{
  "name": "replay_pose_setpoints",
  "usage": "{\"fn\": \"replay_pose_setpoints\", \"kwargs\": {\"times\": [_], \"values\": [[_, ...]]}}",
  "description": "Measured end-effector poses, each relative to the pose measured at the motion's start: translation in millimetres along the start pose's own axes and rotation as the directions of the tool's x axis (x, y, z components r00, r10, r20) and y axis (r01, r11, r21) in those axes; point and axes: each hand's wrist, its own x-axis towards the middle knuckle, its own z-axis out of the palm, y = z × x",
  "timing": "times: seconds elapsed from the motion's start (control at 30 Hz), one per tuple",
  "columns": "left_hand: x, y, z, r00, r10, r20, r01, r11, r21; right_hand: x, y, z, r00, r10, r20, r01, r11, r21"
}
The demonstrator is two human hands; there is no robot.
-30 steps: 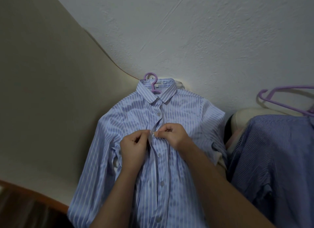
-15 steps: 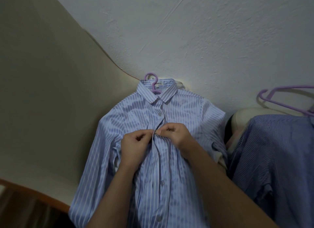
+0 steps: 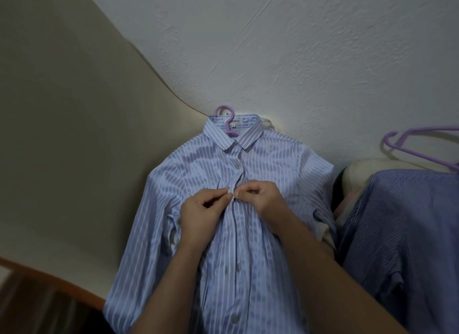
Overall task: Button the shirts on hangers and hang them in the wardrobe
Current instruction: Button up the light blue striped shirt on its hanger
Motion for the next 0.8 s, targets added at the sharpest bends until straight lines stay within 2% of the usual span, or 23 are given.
{"fn": "replay_pose_setpoints", "kwargs": {"times": [0.13, 0.27, 0.43, 0.57, 0.73, 0.8], "values": [[1, -1, 2, 0.998, 0.059, 0.019, -0.06, 0.995, 0.074, 2, 4, 0, 0.999, 0.009, -0.033, -0.011, 0.998, -0.063], [1, -3, 3, 0.998, 0.07, 0.002, -0.07, 0.994, 0.084, 3, 1, 0, 0.999, 0.034, -0.04, -0.034, 0.999, 0.002], [-2, 4, 5, 0.995, -0.084, -0.062, 0.082, 0.996, -0.033, -2, -2, -2, 0.999, -0.029, 0.026, 0.028, 0.999, 0.036], [-4, 8, 5, 0.989, -0.136, -0.061, 0.132, 0.989, -0.066, -4, -3, -1, 0.996, -0.057, 0.069, 0.053, 0.997, 0.064], [-4, 8, 3, 0.99, -0.14, -0.037, 0.138, 0.99, -0.034, 0, 0, 0, 1.0, 0.011, -0.002, -0.011, 0.999, 0.032], [-3, 10, 2, 0.989, -0.137, -0.047, 0.137, 0.991, -0.005, 3, 1, 4, 0.999, 0.022, -0.037, -0.023, 0.999, -0.035]]}}
